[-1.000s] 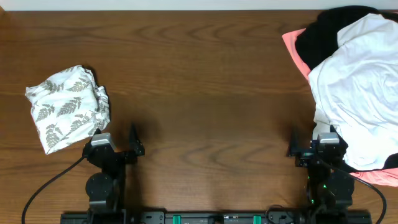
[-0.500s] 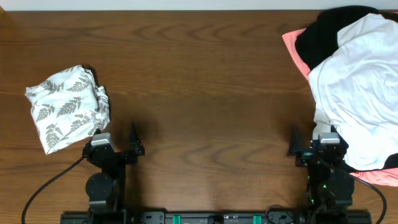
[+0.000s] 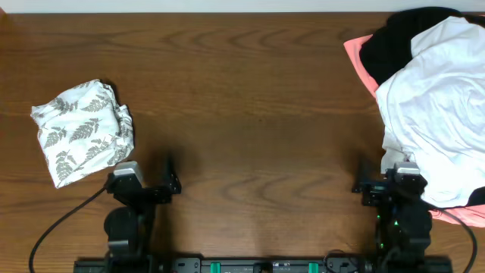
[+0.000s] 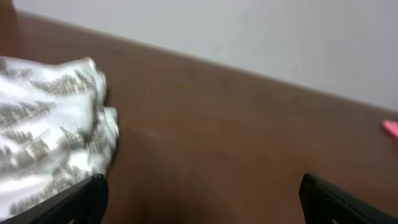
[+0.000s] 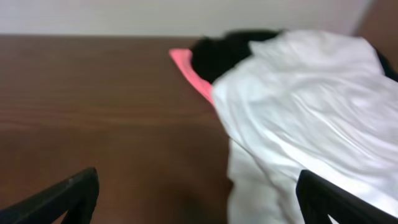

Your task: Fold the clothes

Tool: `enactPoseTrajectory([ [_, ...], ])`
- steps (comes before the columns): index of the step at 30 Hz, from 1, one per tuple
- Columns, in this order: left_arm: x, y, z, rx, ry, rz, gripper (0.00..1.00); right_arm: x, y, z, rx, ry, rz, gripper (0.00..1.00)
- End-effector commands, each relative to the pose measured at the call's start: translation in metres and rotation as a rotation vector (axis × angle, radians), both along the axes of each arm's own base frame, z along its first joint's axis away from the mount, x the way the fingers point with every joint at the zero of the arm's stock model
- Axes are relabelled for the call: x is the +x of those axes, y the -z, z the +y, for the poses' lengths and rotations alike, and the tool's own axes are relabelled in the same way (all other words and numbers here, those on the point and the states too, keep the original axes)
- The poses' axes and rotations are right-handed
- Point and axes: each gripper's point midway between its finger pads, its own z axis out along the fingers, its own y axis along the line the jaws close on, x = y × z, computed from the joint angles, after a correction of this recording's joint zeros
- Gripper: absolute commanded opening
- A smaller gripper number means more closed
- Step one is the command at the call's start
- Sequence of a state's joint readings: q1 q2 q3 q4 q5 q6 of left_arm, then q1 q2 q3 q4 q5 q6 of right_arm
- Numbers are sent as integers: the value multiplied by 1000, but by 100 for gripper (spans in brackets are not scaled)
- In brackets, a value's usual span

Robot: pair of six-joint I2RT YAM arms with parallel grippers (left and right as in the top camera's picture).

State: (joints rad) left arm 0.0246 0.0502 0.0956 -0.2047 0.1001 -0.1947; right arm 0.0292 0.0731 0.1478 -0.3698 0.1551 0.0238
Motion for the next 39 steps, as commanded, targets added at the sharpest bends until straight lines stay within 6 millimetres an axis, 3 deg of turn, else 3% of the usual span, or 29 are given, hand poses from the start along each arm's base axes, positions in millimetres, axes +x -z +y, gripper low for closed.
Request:
enactPoseTrajectory([
  [1,-3,-24,-8,-31,44,21,98,-6,-26,-25,-12,149,29,99],
  [9,0,-40,-12,-51,60,269,98,11,-10,-24,18,172,393,99],
  [16,14,-18,-24,-97,121,463,98,41,9,-19,6,156,653,99],
  [19,16,-1,-27,-112,133,535,98,51,30,-22,-1,175,716,99],
  [29,18,29,-27,-125,127,664,98,43,113,-57,102,377,962,99],
  [39,18,30,-27,-125,127,666,98,52,151,-56,99,348,1022,97],
])
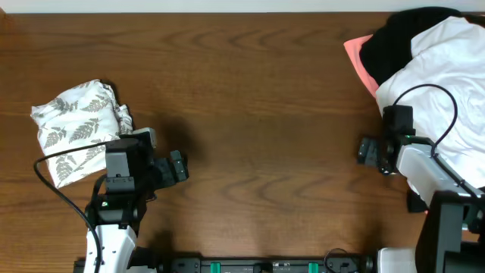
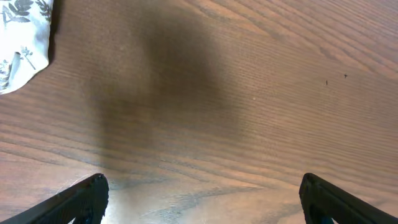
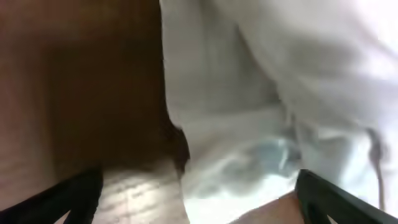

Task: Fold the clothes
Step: 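Reach the right gripper into the clothes pile and grasp the white shirt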

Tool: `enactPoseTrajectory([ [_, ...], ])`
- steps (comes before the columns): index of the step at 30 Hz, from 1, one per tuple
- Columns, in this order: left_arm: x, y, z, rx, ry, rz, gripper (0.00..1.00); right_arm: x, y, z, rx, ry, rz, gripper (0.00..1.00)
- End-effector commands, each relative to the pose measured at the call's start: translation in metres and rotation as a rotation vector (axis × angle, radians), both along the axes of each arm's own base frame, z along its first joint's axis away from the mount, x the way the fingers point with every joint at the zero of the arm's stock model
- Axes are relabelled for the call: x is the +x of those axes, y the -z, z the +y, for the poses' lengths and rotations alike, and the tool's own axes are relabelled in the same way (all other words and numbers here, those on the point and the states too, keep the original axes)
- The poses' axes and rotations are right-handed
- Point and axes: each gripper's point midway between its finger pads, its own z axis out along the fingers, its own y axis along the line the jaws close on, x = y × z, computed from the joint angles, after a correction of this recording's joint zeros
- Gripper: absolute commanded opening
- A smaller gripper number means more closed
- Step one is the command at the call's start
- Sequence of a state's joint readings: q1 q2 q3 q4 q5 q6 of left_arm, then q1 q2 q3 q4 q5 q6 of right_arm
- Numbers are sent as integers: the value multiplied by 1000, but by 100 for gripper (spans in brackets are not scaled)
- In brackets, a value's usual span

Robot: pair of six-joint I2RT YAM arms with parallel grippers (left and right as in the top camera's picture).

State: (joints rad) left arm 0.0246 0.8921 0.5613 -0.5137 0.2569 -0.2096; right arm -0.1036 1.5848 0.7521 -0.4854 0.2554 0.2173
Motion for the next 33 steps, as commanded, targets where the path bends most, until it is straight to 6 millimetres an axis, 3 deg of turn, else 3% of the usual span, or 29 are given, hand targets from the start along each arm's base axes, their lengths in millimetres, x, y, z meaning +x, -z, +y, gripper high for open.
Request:
enactPoseTrajectory([
  [1,4,-7,0,-8,-1,-17,98,-3,18,-2,2,11,45,96],
  [6,4,-7,0,-8,-1,-16,98,-3,35,-3,2,12,72,90],
  [11,3,-6,0,-8,-1,-14,98,-13,51,-2,10,21,132,78],
  [14,4,-7,0,-8,-1,-14,98,-16,52,-2,12,21,148,66],
  [19,4,-7,0,-8,-1,-14,98,-22,53,-1,14,20,174,57],
  [21,4,-7,0,-8,-1,-14,98,-25,53,-1,15,21,184,59],
  [23,4,-7,0,-8,-1,-14,98,-29,53,-2,14,30,198,79],
  [24,4,-7,0,-8,-1,-14,98,-31,53,-4,14,35,204,84],
  [33,3,-6,0,-7,-1,-14,98,-51,53,-17,34,141,256,81],
])
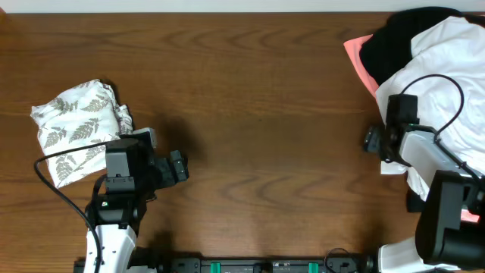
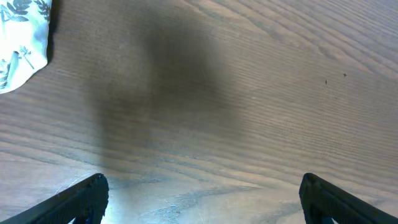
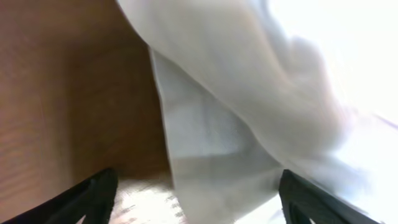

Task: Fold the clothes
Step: 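Reach the right gripper into the clothes pile and grasp the white shirt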

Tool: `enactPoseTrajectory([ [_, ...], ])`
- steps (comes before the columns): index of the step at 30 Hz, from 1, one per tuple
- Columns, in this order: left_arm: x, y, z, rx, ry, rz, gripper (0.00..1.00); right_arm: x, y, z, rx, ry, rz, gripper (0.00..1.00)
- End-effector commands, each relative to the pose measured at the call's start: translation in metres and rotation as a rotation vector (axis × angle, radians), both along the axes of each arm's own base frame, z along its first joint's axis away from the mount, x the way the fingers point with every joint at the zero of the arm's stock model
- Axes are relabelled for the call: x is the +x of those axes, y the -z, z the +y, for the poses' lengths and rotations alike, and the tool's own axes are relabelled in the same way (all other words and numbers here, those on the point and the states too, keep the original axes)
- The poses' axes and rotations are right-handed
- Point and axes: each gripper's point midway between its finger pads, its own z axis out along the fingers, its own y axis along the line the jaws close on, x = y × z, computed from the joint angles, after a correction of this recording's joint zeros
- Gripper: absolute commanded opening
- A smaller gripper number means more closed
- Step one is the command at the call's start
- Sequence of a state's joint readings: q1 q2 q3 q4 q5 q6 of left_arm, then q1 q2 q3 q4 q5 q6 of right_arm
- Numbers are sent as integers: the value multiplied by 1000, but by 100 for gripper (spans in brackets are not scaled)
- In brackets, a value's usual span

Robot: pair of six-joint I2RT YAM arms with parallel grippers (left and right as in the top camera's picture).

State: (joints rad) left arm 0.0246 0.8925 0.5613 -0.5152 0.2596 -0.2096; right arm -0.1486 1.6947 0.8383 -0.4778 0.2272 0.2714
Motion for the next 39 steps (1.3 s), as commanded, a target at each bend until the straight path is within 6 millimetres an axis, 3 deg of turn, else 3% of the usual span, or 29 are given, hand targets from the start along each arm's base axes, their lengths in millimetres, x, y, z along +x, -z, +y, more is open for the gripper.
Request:
enactPoseTrajectory([
  [1,4,-7,0,-5,-3,-16,98,-73,44,-7,8,63,266,81],
  [7,5,-7,1,-5,-3,-19,98,-83,44,-17,21,110,288,77],
  [11,5,-7,1,-5,-3,-20,98,-83,44,-16,28,109,286,63],
  [18,4,-7,1,-5,-3,-19,98,-81,45,-14,31,106,279,1],
  [24,5,-7,1,-5,-3,-20,98,-62,30,-2,110,16,234,1],
  [28,5,-7,0,-5,-3,-20,98,-31,-13,13,201,-84,120,1],
  [33,5,-7,0,-6,-3,-20,98,8,-102,49,345,-257,-136,1],
  [37,9,-13,-8,-41,30,-51,98,18,-175,83,408,-422,-332,1],
  [39,13,-19,-13,-51,50,-81,98,18,-201,102,435,-497,-404,1],
])
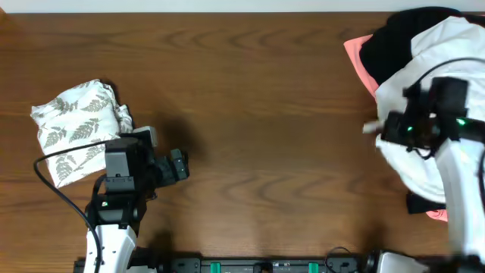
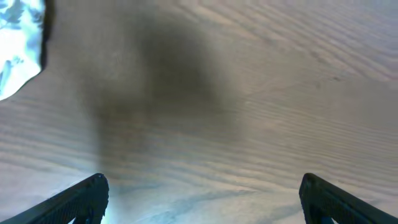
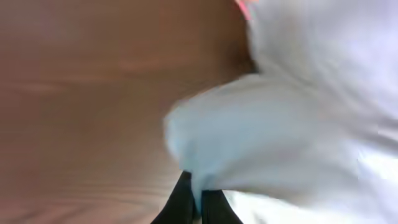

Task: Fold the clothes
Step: 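Reach the right gripper into the clothes pile and grasp the white shirt, then pull the white shirt left out of the pile with the right gripper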

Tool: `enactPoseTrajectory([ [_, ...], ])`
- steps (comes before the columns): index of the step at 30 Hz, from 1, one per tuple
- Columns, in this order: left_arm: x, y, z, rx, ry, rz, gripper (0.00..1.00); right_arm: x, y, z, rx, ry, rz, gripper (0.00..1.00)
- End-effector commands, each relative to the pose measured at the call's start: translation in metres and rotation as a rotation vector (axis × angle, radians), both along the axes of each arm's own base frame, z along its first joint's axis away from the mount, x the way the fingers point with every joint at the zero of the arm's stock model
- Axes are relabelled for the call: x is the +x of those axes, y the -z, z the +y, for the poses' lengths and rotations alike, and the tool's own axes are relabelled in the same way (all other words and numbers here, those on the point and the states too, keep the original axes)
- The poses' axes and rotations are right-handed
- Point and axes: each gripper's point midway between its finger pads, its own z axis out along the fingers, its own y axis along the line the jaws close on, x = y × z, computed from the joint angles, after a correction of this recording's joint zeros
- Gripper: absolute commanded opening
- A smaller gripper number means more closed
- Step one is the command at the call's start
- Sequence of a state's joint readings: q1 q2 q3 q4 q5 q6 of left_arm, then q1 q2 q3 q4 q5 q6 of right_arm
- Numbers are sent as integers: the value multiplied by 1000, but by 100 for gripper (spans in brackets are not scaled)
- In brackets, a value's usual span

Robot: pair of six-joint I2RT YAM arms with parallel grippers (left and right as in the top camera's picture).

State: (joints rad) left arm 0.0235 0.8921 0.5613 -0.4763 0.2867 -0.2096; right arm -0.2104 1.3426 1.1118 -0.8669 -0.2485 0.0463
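Note:
A pile of clothes lies at the table's right end: a white garment [image 1: 443,72] on top, a black one [image 1: 390,42] and a pink one [image 1: 355,51] under it. My right gripper [image 1: 388,127] [image 3: 199,205] is shut on the white garment's [image 3: 292,130] left edge, the cloth pinched between its dark fingers [image 3: 184,200]. A bundled leaf-print cloth [image 1: 79,129] lies at the left. My left gripper [image 1: 176,165] [image 2: 199,199] hangs open over bare wood to the right of that cloth, with nothing between its fingertips [image 2: 87,198].
The brown wooden table [image 1: 258,114] stretches between the two cloth heaps. A pink scrap [image 1: 438,215] and a dark bit show under the white garment near the front right. The leaf-print cloth's corner [image 2: 18,50] shows at the left wrist view's upper left.
My right gripper was open at the white garment's left edge; now it is shut on that edge and sits slightly farther right. The left arm has not moved.
Both arms sat at the table's front edge with open grippers. Then the left gripper was over bare wood beside the leaf-print cloth, and the right was at the pile's left edge. The right stayed open against the white cloth, and now grips it.

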Motion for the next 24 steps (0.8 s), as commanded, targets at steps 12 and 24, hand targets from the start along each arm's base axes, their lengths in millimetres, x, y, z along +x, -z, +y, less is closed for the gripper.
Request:
enactPoseTrajectory([
  [12,13,-25,-33,-33,124,-112,98,-15,-99,200,214,-648,-364,1],
  [24,13,-25,-33,-33,124,-111,98,17,-74,264,188,-646,-391,1],
])
